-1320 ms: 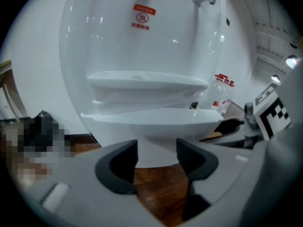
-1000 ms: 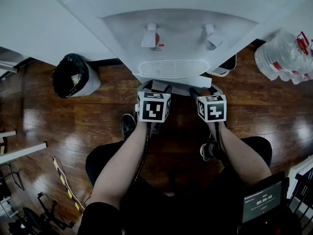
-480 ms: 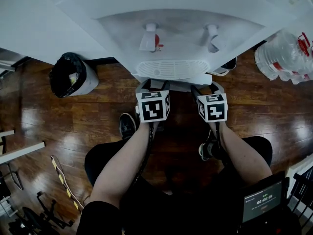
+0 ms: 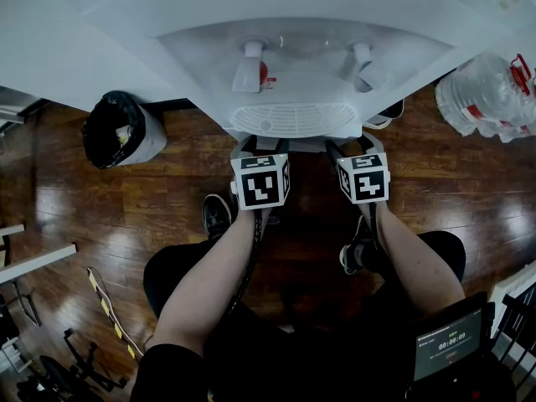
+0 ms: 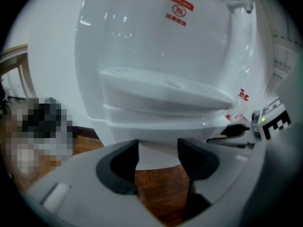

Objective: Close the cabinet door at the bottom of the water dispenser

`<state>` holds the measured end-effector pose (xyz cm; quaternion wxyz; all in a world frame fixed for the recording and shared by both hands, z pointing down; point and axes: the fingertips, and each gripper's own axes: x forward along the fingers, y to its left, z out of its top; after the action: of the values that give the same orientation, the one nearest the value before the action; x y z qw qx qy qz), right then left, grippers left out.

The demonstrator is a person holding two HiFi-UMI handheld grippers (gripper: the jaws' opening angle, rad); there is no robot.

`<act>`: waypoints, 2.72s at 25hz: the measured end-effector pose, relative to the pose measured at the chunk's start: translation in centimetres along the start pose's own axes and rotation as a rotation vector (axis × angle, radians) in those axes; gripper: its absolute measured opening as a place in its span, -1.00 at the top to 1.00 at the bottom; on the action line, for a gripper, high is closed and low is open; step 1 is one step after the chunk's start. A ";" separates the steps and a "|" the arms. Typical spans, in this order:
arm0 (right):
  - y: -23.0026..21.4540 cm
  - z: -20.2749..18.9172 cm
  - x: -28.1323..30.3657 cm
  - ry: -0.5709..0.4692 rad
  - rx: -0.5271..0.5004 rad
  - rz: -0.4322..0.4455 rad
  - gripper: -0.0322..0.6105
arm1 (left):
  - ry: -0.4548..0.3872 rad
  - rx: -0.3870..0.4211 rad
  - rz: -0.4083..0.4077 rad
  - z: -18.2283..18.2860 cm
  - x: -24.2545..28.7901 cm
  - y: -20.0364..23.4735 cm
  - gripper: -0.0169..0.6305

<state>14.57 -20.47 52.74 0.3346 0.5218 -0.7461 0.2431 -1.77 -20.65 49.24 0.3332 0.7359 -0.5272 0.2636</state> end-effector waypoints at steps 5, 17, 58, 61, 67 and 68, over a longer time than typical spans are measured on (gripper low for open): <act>-0.5 0.3 0.4 -0.004 -0.020 -0.002 -0.05 | 0.008 -0.004 -0.010 0.0 -0.1 -0.1 0.11; -0.4 1.8 0.2 -0.010 -0.030 -0.005 -0.05 | 0.007 0.008 -0.007 0.3 -0.7 -0.1 0.13; 6.6 5.7 -13.0 -0.395 0.159 0.118 0.89 | -0.282 0.181 -0.182 1.8 -10.2 -8.4 0.56; 8.4 5.5 -15.6 -0.446 0.178 0.167 0.89 | -0.342 0.198 -0.191 1.1 -12.1 -9.4 0.61; 11.4 3.0 -19.7 -0.514 0.089 0.152 0.89 | -0.465 0.279 -0.183 -1.5 -16.6 -10.3 0.63; 11.7 2.4 -20.3 -0.520 0.094 0.152 0.89 | -0.471 0.274 -0.183 -2.1 -17.2 -10.3 0.63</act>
<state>7.63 -5.70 35.69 0.0880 0.5243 -0.8318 0.1596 2.72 -6.39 35.67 0.1214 0.8594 -0.4812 0.1229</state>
